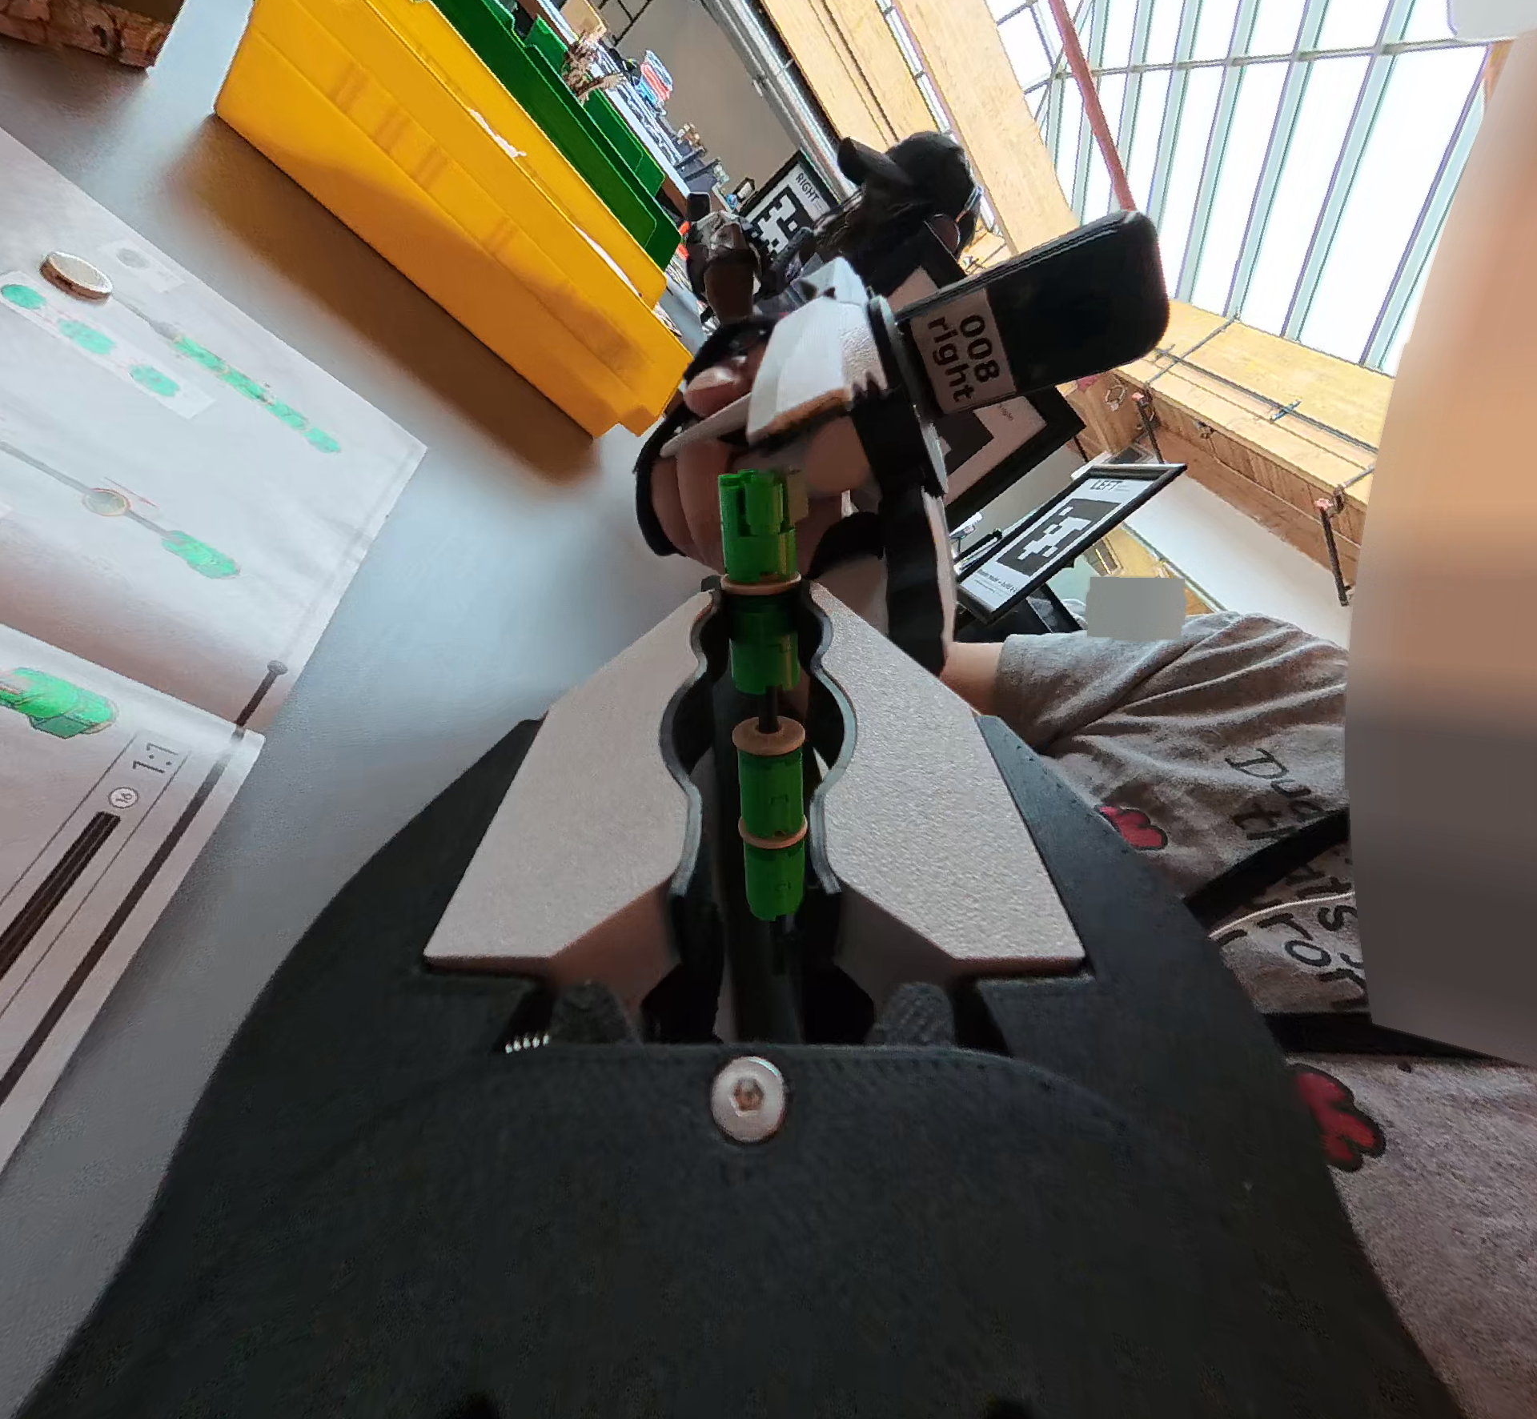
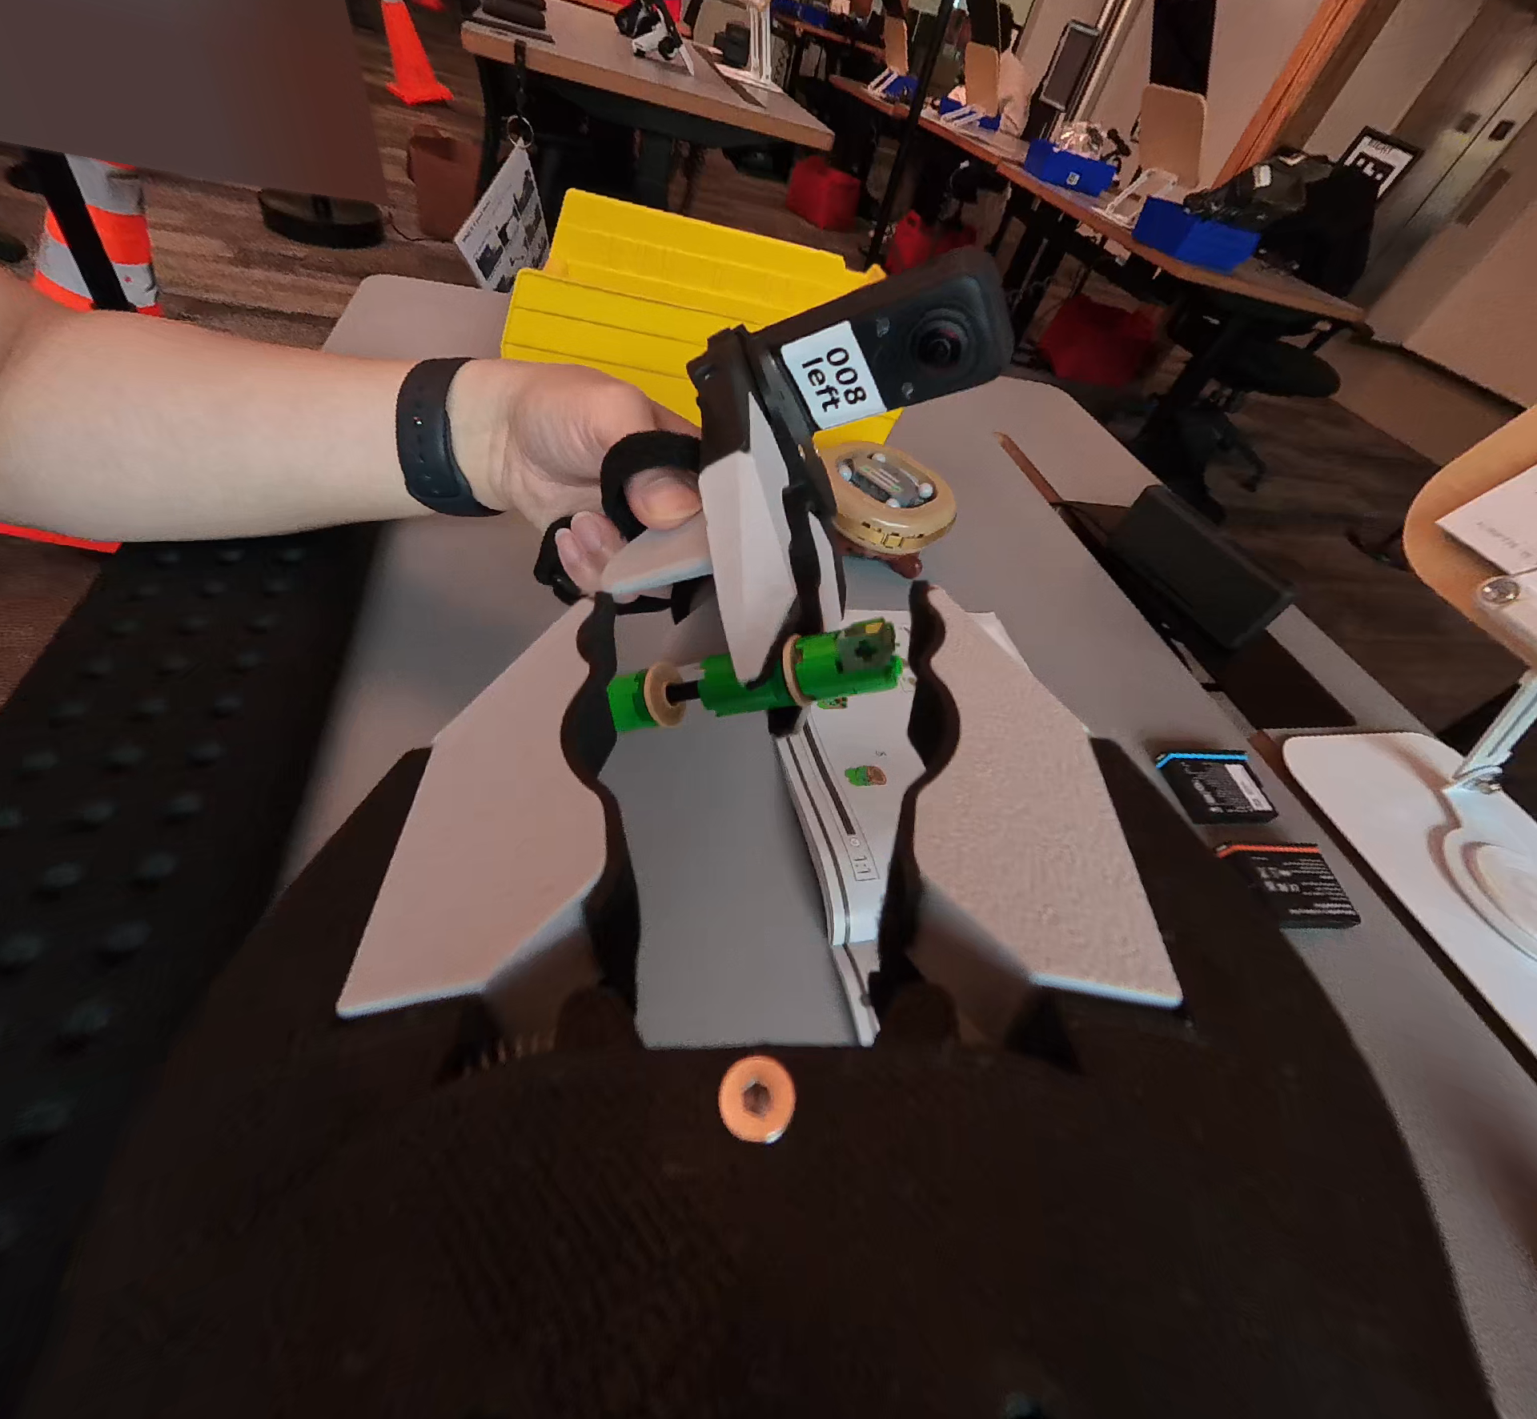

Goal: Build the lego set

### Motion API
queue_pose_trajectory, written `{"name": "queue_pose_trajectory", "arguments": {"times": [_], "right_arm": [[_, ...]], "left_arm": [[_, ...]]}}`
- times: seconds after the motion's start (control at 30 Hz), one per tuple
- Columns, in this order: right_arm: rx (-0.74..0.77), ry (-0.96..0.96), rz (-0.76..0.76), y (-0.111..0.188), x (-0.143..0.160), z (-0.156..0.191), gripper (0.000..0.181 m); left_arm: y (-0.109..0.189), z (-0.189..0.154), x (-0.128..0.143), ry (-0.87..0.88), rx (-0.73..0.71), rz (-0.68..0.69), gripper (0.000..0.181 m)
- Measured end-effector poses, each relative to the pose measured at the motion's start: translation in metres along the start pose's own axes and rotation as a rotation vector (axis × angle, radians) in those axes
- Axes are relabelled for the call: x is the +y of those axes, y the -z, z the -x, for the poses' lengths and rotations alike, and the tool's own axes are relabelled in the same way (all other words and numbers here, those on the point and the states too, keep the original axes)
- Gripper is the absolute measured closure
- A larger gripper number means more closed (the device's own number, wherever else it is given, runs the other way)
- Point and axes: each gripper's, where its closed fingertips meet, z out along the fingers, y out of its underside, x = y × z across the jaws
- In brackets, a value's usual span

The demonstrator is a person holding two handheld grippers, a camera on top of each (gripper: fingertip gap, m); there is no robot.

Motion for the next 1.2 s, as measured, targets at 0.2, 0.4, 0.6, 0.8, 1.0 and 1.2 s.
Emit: {"name": "queue_pose_trajectory", "arguments": {"times": [0.2,0.4,0.6,0.8,1.0,1.2], "right_arm": [[-0.004,-0.031,-0.02,-0.003,0.009,0.004,0.109],[0.033,-0.018,0.011,-0.011,0.026,0.004,0.102],[0.045,-0.068,0.031,-0.018,0.042,0.006,0.096],[0.102,-0.055,0.043,-0.022,0.053,0.004,0.094],[0.102,-0.079,0.012,-0.019,0.054,0.005,0.094],[0.09,-0.149,-0.023,-0.013,0.059,0.003,0.102]], "left_arm": [[0.002,0.003,0.002,0.02,-0.012,0.008,0.169],[0.006,0.015,0.007,0.145,-0.01,0.007,0.169],[0.008,0.029,0.014,0.244,-0.018,0.013,0.169],[0.009,0.037,0.017,0.286,-0.027,0.017,0.169],[0.01,0.04,0.018,0.292,-0.036,0.021,0.169],[0.011,0.042,0.021,0.283,-0.041,0.044,0.17]]}}
